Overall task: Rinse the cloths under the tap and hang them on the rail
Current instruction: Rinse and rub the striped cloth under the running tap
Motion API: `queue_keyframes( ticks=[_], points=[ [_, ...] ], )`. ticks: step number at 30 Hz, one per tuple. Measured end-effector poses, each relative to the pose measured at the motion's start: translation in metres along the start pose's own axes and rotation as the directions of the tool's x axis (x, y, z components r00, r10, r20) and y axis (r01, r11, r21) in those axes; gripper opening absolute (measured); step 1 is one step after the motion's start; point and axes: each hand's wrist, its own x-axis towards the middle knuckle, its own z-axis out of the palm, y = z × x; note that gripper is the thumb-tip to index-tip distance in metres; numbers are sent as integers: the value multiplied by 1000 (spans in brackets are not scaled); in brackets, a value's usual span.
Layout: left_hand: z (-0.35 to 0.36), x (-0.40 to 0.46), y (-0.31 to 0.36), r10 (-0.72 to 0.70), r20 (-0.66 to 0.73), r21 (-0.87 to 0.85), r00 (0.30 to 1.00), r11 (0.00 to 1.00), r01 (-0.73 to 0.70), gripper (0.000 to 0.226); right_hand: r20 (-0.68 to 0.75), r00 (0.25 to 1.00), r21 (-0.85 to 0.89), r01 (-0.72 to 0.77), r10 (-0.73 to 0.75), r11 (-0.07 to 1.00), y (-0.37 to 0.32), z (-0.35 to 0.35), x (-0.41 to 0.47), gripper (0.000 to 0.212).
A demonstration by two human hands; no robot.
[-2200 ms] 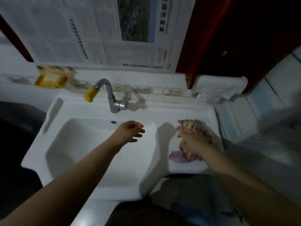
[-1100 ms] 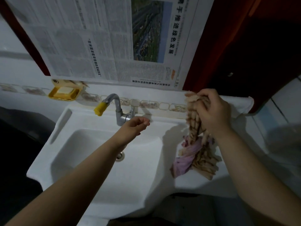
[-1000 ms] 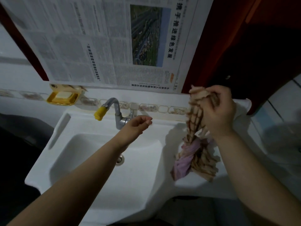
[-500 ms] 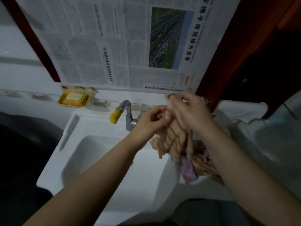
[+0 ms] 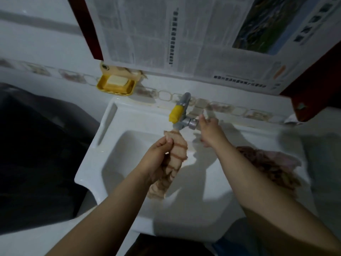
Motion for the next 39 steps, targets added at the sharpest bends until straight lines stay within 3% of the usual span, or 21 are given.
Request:
queue_keyframes(
  ticks=[3, 6, 11, 16, 20, 24, 28, 39],
  points=[
    [-12, 6, 8, -15, -35, -42, 999, 999, 14, 27, 28, 998, -21, -58, 59, 998, -10, 13, 28, 63],
    [-17, 12, 14, -32, -41, -75, 999, 997, 29, 31, -47, 996, -50, -77, 75, 996, -6, 25, 66, 64],
    [-14, 12, 22, 3, -50, -32, 999, 999, -4, 32, -115, 993, -197, -51, 29, 979, -5, 30, 82, 40],
    [-6, 15, 24, 9, -37, -91, 999, 996, -12, 31, -87, 996, -196, -38, 21, 980, 16, 36, 103, 28],
    [0, 17, 20, 28, -38, -67, 999, 997, -30, 25, -78, 996, -95, -42, 35, 995, 36, 37, 123, 50],
    [5, 16, 18, 69, -23, -14, 997, 998, -69, 24, -88, 996, -68, -5, -1, 998, 15, 32, 83, 36],
    [7, 15, 17, 94, -30, 18, 995, 995, -93, 24, -115, 992, -30, 49, -52, 998, 21, 35, 86, 38],
    [9, 14, 17, 81, -56, -6, 995, 997, -82, 24, -103, 995, 141, 20, -5, 990, 22, 36, 85, 45]
  ],
)
